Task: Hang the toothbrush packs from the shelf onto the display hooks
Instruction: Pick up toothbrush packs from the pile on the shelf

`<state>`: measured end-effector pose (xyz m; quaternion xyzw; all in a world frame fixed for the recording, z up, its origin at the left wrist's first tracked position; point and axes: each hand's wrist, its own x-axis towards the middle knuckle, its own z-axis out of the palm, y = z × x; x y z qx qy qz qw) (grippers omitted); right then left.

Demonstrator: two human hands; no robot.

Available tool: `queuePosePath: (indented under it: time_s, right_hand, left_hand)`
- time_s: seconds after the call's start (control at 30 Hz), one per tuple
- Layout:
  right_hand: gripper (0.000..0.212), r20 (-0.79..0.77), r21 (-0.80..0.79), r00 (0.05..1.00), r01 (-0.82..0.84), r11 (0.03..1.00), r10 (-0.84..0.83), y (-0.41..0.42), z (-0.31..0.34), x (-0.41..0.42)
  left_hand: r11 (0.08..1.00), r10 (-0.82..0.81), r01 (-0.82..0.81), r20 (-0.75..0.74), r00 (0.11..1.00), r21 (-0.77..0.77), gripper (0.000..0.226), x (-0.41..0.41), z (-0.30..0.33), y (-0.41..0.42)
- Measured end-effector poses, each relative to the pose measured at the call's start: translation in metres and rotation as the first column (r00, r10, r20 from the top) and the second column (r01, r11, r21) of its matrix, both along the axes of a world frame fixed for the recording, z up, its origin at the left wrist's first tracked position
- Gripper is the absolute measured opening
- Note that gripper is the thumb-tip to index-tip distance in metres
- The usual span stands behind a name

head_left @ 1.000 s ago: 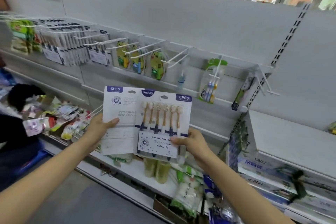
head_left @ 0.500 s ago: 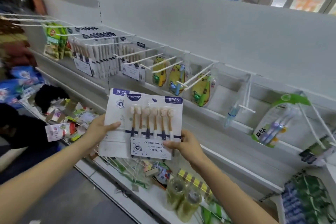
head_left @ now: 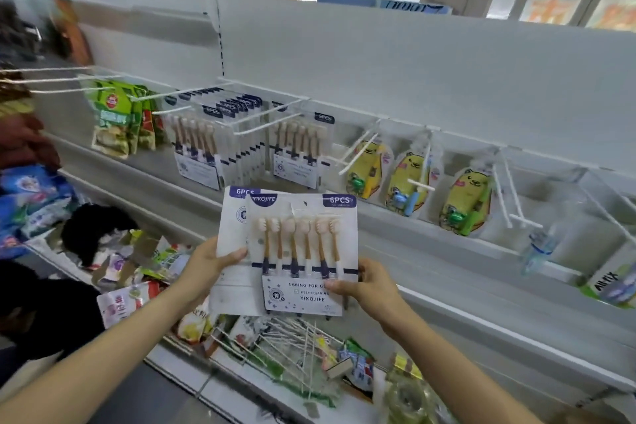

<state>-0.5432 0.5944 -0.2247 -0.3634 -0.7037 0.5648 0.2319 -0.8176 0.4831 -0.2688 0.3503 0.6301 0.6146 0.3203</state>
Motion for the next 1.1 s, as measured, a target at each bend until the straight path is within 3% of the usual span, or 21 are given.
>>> queuePosePath:
  time_s: [0.17, 0.4, 0.5, 0.73, 0.87, 1.1]
  right_hand:
    - [0.016, -0.017, 0.014, 0.998, 0.058, 0.998, -0.058, -0.032, 0.006, -0.072]
    - [0.018, -0.089, 0.037, 0.994, 0.072, 0.997, -0.069, -0.062, 0.028, -0.176]
    - [0.02, -0.117, 0.038, 0.991, 0.068, 0.997, -0.063, -0.065, 0.038, -0.223]
    - [0.02, -0.148, 0.006, 0.983, 0.115, 0.993, -0.113, -0.067, 0.049, -0.304]
    - [0.023, -0.168, -0.034, 0.97, 0.174, 0.984, -0.178, -0.062, 0.05, -0.33]
    - [0.027, -0.153, -0.062, 0.957, 0.241, 0.968, -0.248, -0.047, 0.04, -0.364]
  left_hand:
    - [0.995, -0.089, 0.088, -0.027, 0.996, -0.038, 0.019, -0.072, 0.001, -0.013]
    - [0.984, -0.172, 0.169, -0.052, 0.984, -0.061, 0.028, -0.152, -0.001, -0.035]
    - [0.978, -0.204, 0.203, -0.02, 0.979, -0.055, 0.02, -0.178, -0.001, -0.049]
    - [0.99, -0.059, 0.069, 0.08, 0.995, -0.123, 0.032, -0.246, -0.036, -0.068]
    - [0.99, -0.055, 0.075, 0.168, 0.984, -0.117, 0.034, -0.269, -0.052, -0.084]
    - [0.991, -0.065, 0.083, 0.157, 0.985, -0.109, 0.037, -0.288, -0.062, -0.091]
